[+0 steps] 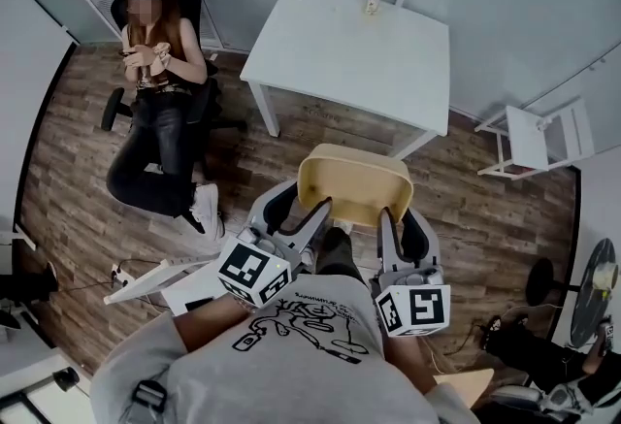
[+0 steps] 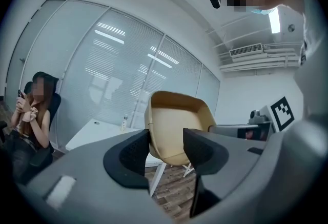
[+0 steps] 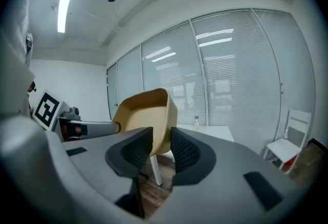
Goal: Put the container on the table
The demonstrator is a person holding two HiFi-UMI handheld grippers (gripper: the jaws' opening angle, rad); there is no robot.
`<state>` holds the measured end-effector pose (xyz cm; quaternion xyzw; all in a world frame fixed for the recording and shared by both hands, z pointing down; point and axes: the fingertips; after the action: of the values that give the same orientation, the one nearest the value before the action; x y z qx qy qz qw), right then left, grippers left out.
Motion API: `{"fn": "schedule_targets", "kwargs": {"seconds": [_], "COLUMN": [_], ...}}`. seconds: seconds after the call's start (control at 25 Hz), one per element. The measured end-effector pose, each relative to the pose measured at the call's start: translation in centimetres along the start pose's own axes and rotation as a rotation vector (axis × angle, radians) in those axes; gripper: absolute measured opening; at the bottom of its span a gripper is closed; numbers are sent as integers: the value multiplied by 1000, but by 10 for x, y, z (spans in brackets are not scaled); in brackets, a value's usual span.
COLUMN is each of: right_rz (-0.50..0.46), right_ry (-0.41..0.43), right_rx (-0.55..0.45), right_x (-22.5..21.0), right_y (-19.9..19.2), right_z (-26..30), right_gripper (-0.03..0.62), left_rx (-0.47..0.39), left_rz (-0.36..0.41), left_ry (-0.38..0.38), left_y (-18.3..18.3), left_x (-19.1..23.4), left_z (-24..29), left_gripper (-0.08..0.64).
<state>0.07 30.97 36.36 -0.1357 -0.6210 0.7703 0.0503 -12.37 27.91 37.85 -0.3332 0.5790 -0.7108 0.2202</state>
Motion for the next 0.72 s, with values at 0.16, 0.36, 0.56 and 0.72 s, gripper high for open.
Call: {"fn": "schedule_targets", "kwargs": {"seconds": [0.16, 0.36, 0.56, 0.72], "right_rz": [12, 29, 43, 49], "right_ry": [11, 21, 30, 35], "right_rx": [3, -1, 6, 14], "right_x": [-20, -57, -109, -153], "right_y": [2, 12, 26, 39], "right_z": [30, 67, 108, 139], "right_gripper": [98, 98, 98, 98], "left_rx": [11, 21, 29, 38], "left_rz": [-1, 0, 7, 9], "left_ry": [13, 27, 35, 42], "left_y": [1, 8, 20, 28], "left_x": [17, 32, 43, 49], "left_z": [32, 80, 148, 202], "left_gripper": [202, 202, 202, 202]}}
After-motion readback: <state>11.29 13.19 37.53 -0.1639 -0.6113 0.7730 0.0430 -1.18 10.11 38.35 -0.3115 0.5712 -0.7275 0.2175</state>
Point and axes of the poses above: the fingertips, and each gripper's own axes: z forward along the fingers, x to its left, y out of its top, and after that the axes turned 4 degrees about z, right-handed
